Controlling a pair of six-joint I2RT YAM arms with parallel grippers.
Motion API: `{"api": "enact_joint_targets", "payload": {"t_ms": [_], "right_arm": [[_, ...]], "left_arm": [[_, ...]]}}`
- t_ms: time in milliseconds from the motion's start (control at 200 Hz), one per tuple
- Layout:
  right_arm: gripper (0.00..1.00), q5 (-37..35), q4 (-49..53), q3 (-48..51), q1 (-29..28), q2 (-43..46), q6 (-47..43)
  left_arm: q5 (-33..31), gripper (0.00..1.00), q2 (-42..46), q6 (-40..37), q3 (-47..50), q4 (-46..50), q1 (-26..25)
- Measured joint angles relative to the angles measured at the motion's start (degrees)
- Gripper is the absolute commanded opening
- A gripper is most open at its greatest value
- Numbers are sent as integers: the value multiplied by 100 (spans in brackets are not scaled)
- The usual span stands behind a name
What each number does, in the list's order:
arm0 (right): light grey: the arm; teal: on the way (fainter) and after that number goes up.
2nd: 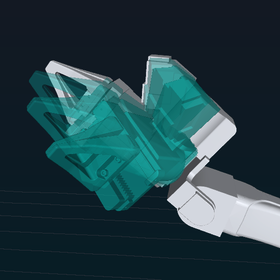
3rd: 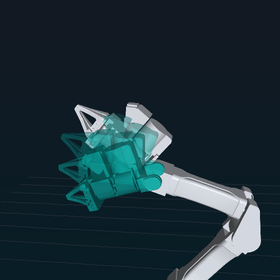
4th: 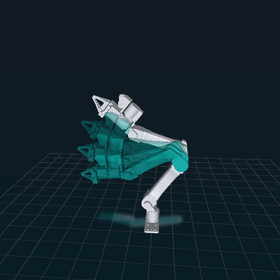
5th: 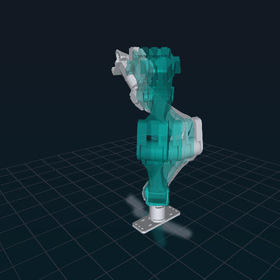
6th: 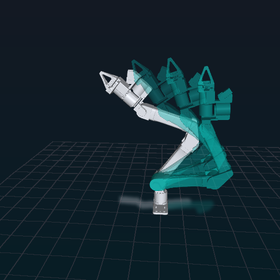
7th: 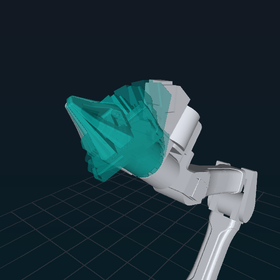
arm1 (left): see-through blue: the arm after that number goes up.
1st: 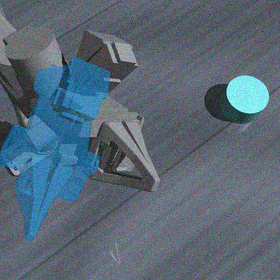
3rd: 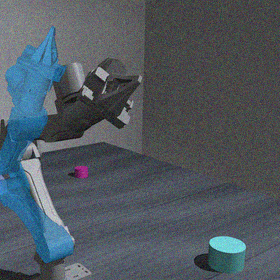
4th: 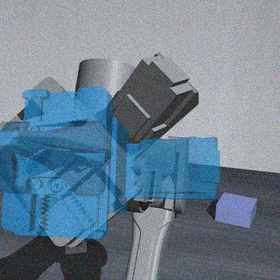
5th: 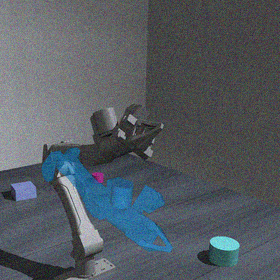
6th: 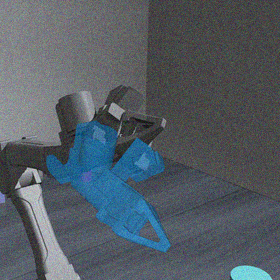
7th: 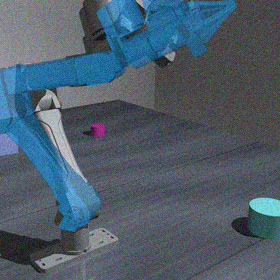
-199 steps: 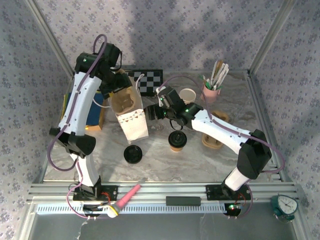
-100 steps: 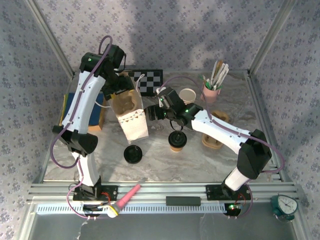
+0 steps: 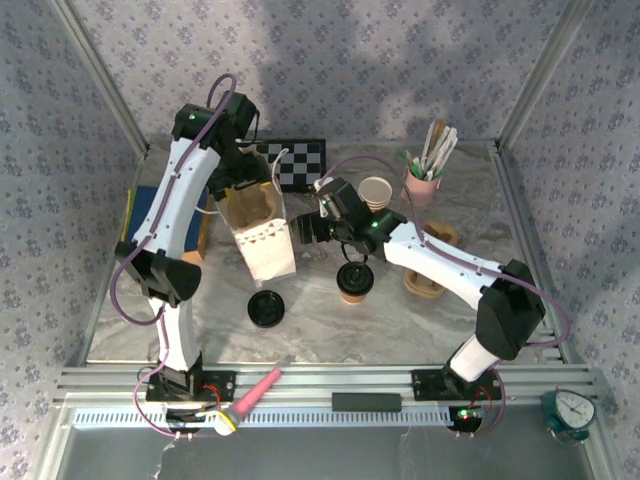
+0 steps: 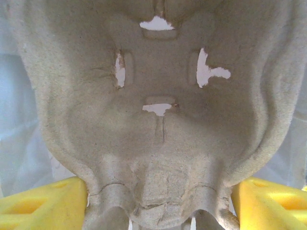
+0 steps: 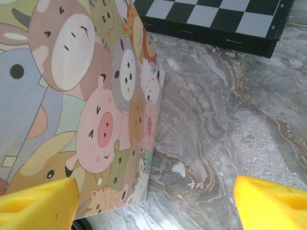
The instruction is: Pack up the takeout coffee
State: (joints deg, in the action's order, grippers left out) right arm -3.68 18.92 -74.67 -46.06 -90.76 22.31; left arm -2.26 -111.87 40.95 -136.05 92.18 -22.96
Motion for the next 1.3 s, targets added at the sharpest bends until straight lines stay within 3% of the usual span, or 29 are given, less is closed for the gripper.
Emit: {"api": "enact_joint_targets", "payload": {"t_ms": [730,1134,1304], "right_arm": [[85,-22,-94,92,-103,66,79],[85,-63,-114,105,-133,114,79],[85,-63,-118,138,-133,114,79]], "left_arm": [[-44,76,-140,-107,-507,0,308],[-114,76,190,-9,1220,-52,107],[-17,76,494,68,1429,-74,96]]}}
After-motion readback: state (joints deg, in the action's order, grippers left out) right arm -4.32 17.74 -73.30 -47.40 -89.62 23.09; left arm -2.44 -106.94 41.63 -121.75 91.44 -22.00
